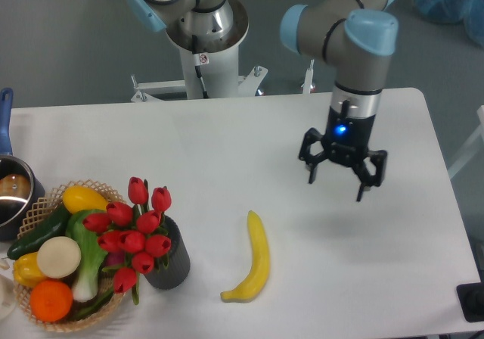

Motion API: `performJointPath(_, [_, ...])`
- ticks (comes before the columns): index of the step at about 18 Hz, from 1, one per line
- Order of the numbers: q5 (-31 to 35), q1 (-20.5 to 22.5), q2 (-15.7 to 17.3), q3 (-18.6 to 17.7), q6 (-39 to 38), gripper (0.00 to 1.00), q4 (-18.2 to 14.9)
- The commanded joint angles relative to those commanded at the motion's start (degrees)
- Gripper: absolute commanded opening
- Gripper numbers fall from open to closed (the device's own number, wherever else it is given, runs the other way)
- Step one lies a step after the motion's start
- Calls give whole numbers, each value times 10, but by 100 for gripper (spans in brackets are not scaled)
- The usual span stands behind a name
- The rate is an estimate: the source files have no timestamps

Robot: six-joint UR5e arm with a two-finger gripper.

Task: Insert the flowers into the vase

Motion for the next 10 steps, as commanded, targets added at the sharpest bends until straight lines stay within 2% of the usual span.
performJointPath(2, [29,6,0,0,15,100,-1])
performJointPath(6, [32,33,-6,-2,54,100,0])
performJointPath(8, [42,30,-8,-11,55,100,0])
performJointPath(10, [89,23,-7,-14,56,100,1])
